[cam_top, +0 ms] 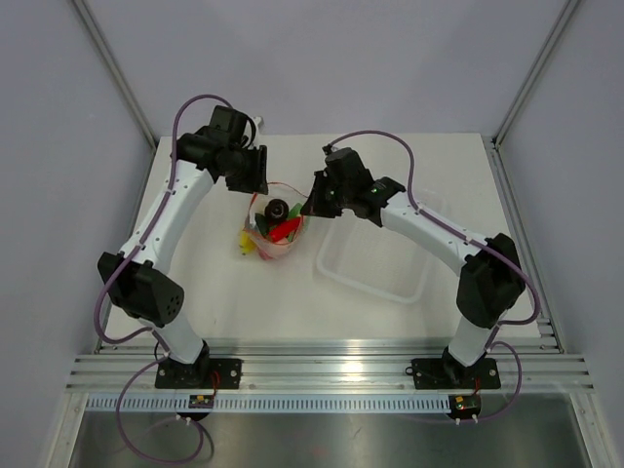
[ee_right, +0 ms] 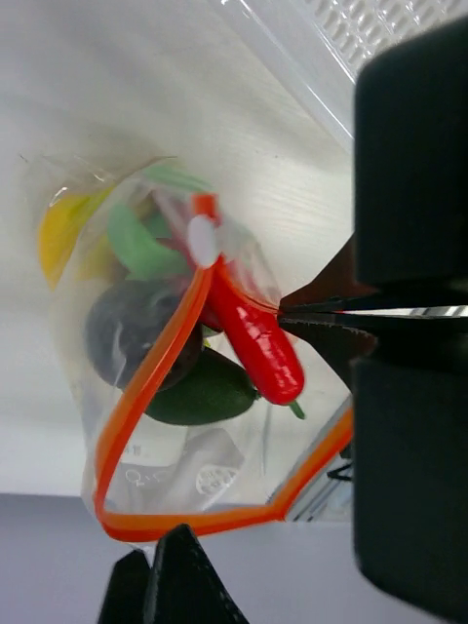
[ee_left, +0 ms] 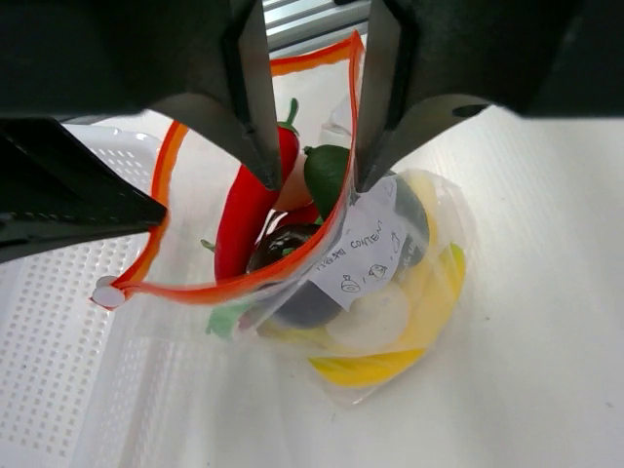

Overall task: Place the food in the zip-top bag and seal the zipper
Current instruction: Zip the zipper food storage bag at the center of the board.

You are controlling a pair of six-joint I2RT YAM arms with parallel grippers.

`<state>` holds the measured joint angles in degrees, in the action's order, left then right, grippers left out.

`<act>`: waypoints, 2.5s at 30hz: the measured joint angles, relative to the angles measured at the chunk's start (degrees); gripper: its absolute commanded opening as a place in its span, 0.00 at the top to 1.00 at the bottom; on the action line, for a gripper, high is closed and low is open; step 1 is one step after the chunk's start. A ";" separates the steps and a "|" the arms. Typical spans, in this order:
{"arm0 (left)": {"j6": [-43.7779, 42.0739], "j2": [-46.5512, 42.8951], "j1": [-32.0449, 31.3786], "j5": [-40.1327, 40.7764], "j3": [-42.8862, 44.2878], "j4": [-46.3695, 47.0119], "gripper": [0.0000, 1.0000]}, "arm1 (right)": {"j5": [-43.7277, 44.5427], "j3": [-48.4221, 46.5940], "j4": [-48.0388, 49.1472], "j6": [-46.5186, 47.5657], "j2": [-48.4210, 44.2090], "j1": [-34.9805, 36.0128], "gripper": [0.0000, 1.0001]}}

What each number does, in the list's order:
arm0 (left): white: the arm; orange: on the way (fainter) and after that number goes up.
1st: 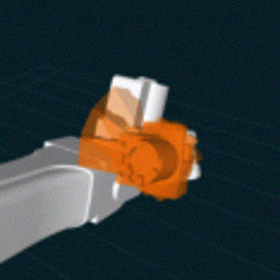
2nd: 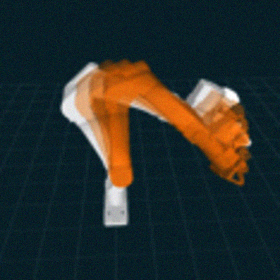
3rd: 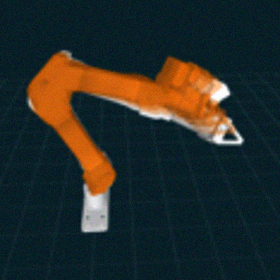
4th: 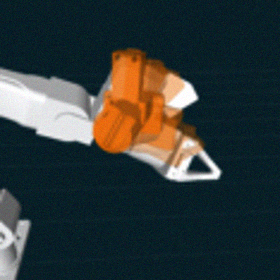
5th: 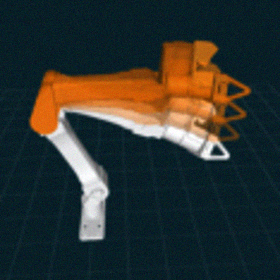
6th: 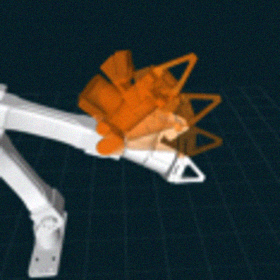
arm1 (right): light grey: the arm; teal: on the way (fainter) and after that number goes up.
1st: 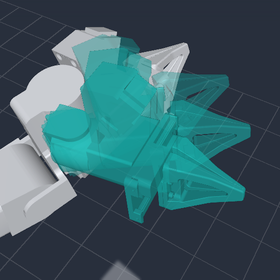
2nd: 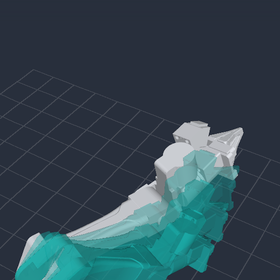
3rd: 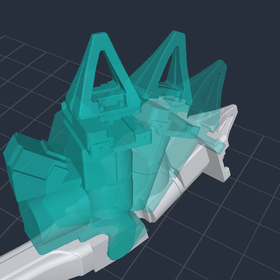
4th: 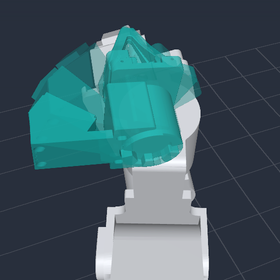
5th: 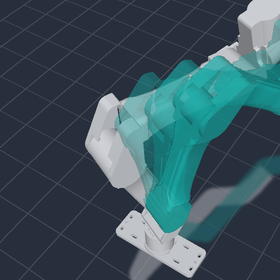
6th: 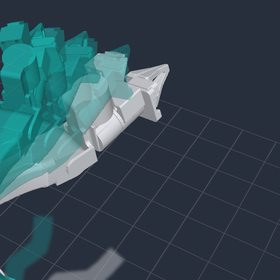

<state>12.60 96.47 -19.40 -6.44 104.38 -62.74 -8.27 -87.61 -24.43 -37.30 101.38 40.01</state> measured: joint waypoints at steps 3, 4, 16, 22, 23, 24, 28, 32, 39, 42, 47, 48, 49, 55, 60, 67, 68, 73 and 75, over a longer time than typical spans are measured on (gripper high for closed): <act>-0.72 -1.01 0.17 1.22 0.94 0.13 0.24 | -0.33 2.14 1.92 -3.32 -2.99 0.00 1.00; -0.70 -1.68 0.20 1.46 0.94 0.15 0.21 | -0.42 2.43 2.60 -4.22 -3.65 0.00 1.00; -1.99 -19.56 -7.72 -2.43 -9.62 5.14 0.30 | -3.74 3.17 6.58 -11.26 -4.35 0.07 1.00; -2.29 -20.55 -10.86 -5.31 -18.73 9.35 0.21 | -4.87 3.34 6.84 -12.63 -4.35 0.09 1.00; -2.29 -20.20 -11.08 -5.31 -20.00 10.32 0.21 | -4.90 3.34 6.82 -12.72 -4.35 0.09 1.00; -2.27 -19.96 -11.28 -5.22 -21.07 11.15 0.21 | -4.92 3.34 6.82 -12.87 -4.35 0.09 1.00; -2.25 -19.08 -13.07 -3.28 -23.87 14.38 0.28 | -4.92 3.39 6.82 -13.35 -4.35 0.11 1.00; -2.23 -17.73 -14.45 -0.85 -24.30 16.65 0.46 | -5.01 3.43 6.75 -13.60 -4.35 0.11 1.00; -2.40 -14.12 -14.49 2.69 -24.37 19.50 0.95 | -6.47 3.43 6.73 -13.97 -4.35 0.11 1.00; -2.29 -13.35 -14.62 2.93 -24.37 19.63 1.00 | -6.47 3.43 6.60 -13.84 -4.33 0.11 0.71; -2.84 -13.75 -14.80 5.20 -25.62 18.97 1.00 | -6.84 3.06 6.12 -10.56 -4.35 -0.15 0.40; -2.95 -13.90 -14.73 5.40 -26.18 19.02 1.00 | -6.80 2.91 5.66 -9.38 -4.46 -0.20 0.35; -3.10 -14.08 -14.67 5.62 -26.67 18.91 1.00 | -6.78 2.89 5.18 -8.37 -4.76 -0.20 0.34; -3.63 -15.91 -14.32 5.66 -27.54 19.12 1.00 | -6.05 3.34 2.56 -0.83 -11.69 -1.60 0.30; -4.61 -18.10 -13.51 5.14 -27.96 19.15 1.00 | -6.27 4.85 3.72 10.67 -19.10 -4.59 0.25; -6.38 -20.06 -12.41 3.15 -29.11 18.58 1.00 | -14.05 21.55 16.48 34.56 -21.79 -4.66 0.34; -6.56 -20.24 -12.35 2.82 -29.18 18.60 1.00 | -15.26 23.76 17.46 37.18 -21.20 -4.66 0.34; -6.84 -20.55 -12.09 1.66 -29.81 18.56 1.00 | -20.11 26.16 21.55 47.01 -16.90 -4.66 0.34; -6.84 -20.55 -12.07 1.49 -29.86 18.23 1.00 | -21.81 25.70 23.08 50.01 -15.78 -4.66 0.34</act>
<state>5.76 75.92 -31.46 -4.95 74.52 -44.51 -30.09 -61.91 -1.34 12.71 85.60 35.35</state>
